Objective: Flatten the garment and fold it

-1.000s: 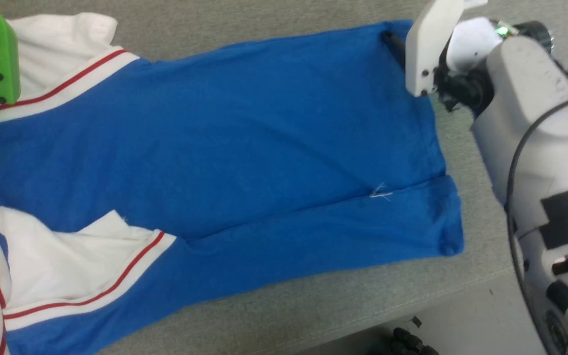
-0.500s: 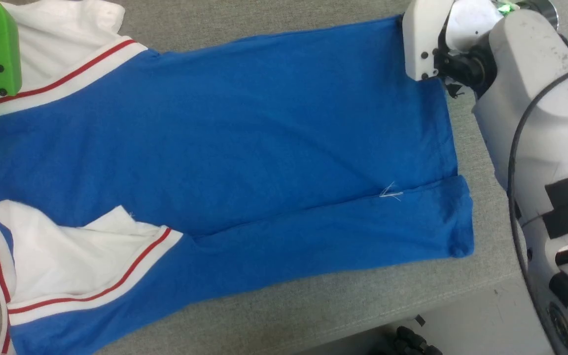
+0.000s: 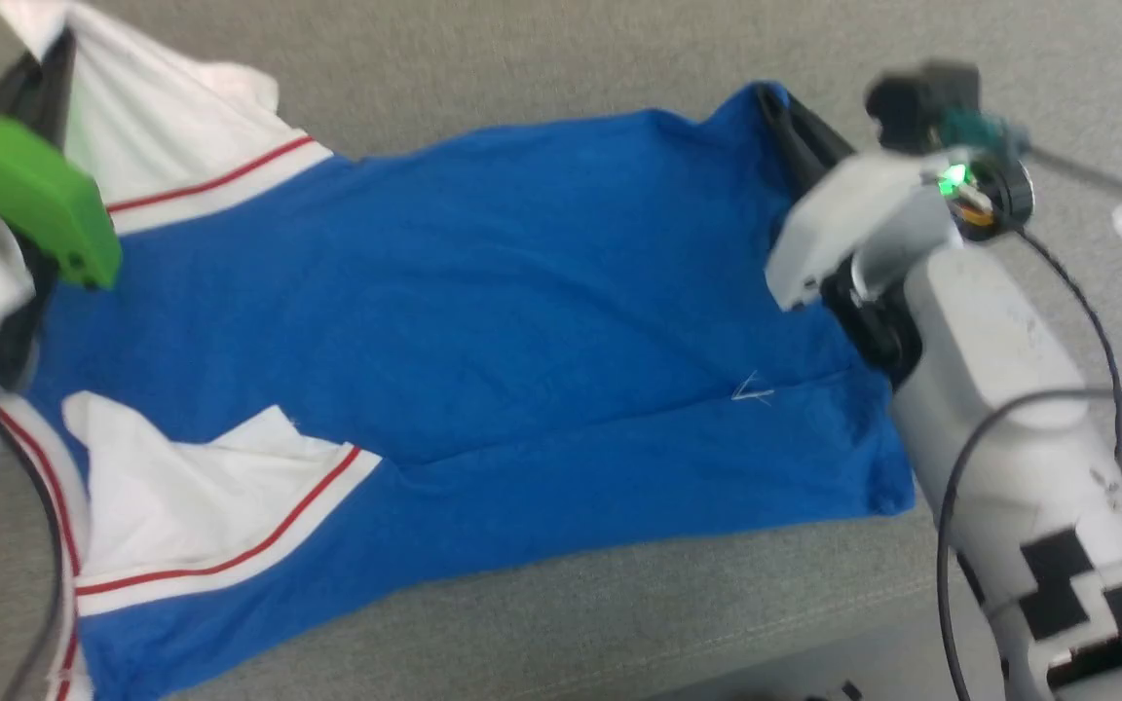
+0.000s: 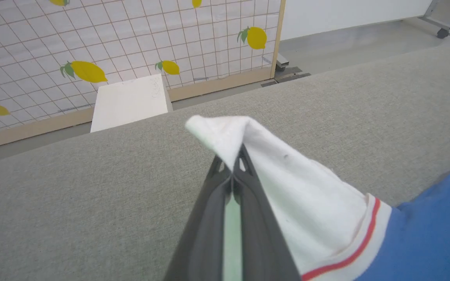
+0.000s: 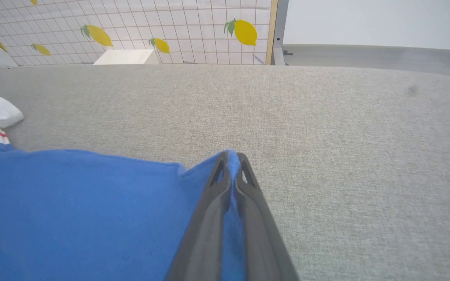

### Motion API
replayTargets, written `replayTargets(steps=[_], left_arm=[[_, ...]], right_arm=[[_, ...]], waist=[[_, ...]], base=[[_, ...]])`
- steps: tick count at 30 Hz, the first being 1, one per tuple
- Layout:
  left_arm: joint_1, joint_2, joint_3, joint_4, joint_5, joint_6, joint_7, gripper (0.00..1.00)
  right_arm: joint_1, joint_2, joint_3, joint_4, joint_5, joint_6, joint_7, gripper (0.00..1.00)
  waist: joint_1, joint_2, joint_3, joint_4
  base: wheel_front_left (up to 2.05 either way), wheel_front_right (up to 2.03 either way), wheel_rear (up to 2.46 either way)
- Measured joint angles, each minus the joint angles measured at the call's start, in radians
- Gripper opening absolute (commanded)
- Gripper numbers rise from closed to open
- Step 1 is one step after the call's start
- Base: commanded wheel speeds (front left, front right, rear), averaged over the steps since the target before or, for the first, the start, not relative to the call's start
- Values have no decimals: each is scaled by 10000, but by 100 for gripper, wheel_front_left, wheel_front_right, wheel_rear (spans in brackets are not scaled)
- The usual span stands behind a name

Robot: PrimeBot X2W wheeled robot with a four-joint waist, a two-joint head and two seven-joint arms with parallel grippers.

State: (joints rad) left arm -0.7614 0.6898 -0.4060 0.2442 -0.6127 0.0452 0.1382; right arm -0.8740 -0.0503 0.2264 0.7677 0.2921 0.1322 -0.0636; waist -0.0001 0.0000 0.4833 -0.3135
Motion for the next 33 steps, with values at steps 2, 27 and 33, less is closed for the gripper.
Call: replayTargets(steps=[2, 27, 33], left_arm=[[622, -84, 161, -117, -102, 12, -746, 0], [6974, -805, -127, -1062, -2349, 290, -1561, 0], [7072, -1020, -761, -748, -2343, 82, -988, 0]], right_arm=[[430, -13, -128, -94, -138, 0, -474, 0], [4347, -1843, 132, -1569, -909, 0, 2174, 0], [4543, -2082, 570, -2015, -984, -2, 4234, 0]], waist=[[0, 0, -310, 54], [0, 0, -2899, 1670], [0, 0, -2710, 1758]], base=[[0, 0, 0], [0, 0, 0], [0, 0, 0]])
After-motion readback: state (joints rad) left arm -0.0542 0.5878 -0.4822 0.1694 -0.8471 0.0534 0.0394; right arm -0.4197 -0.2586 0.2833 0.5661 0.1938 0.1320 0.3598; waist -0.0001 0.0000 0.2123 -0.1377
